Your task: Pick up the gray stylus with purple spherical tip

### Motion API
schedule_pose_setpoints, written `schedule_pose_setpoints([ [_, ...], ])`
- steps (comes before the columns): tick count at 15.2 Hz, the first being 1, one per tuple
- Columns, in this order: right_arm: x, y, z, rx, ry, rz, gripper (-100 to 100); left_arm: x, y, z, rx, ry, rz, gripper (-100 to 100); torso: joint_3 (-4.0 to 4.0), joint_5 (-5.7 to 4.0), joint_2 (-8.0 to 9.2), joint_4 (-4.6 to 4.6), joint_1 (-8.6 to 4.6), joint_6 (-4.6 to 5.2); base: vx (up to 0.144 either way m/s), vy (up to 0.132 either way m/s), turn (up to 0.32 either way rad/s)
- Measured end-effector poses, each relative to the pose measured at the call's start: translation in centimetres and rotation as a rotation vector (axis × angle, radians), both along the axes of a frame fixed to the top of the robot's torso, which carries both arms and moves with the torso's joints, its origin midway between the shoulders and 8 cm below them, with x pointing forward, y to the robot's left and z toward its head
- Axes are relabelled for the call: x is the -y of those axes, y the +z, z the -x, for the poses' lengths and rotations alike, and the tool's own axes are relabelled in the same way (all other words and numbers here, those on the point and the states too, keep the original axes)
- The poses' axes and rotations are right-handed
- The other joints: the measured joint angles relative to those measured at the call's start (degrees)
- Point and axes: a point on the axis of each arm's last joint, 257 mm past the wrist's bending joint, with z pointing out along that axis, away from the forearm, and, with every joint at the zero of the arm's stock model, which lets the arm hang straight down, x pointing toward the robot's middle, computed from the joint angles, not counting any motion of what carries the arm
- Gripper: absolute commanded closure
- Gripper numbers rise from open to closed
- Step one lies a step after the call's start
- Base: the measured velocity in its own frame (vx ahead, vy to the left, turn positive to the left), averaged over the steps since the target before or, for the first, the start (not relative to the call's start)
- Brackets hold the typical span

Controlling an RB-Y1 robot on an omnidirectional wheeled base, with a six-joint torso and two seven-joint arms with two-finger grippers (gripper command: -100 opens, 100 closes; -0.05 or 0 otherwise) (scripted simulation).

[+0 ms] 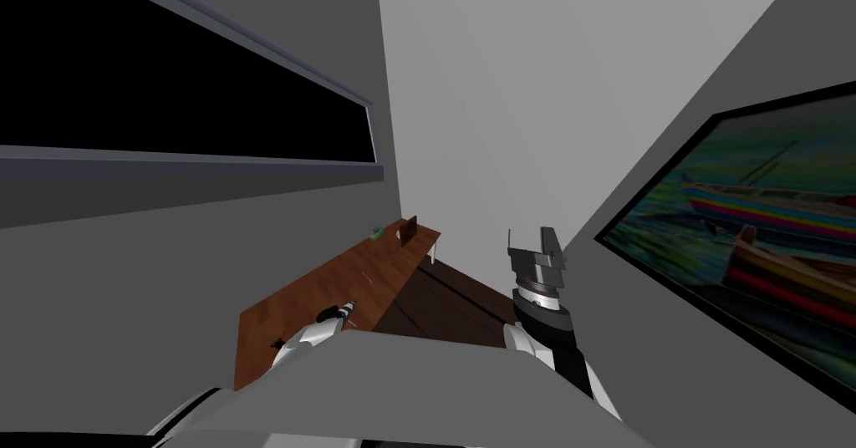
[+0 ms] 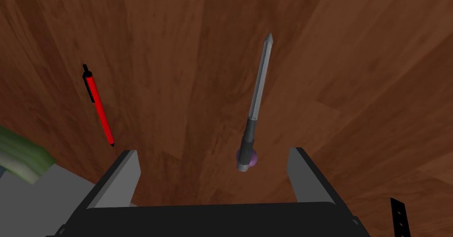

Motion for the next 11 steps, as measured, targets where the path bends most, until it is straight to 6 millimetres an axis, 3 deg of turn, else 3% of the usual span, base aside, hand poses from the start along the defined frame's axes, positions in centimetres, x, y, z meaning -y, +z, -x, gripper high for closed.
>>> schedule_pose_setpoints([
  [6,0.0,0.0,0.0,0.000,0.000,0.000,0,-1.4,-1.6,3.3,-0.110,0.034,0.000,-100,0.00,0.01,0.01,0.00,0.03,0.01,-0.005,0.022,-0.182],
  [11,0.0,0.0,0.0,0.000,0.000,0.000,0,-1.9,-2.1,4.8,-0.162,0.053,0.007,-100,-0.01,-0.01,-0.01,0.00,-0.04,-0.01,-0.002,0.010,-0.060],
])
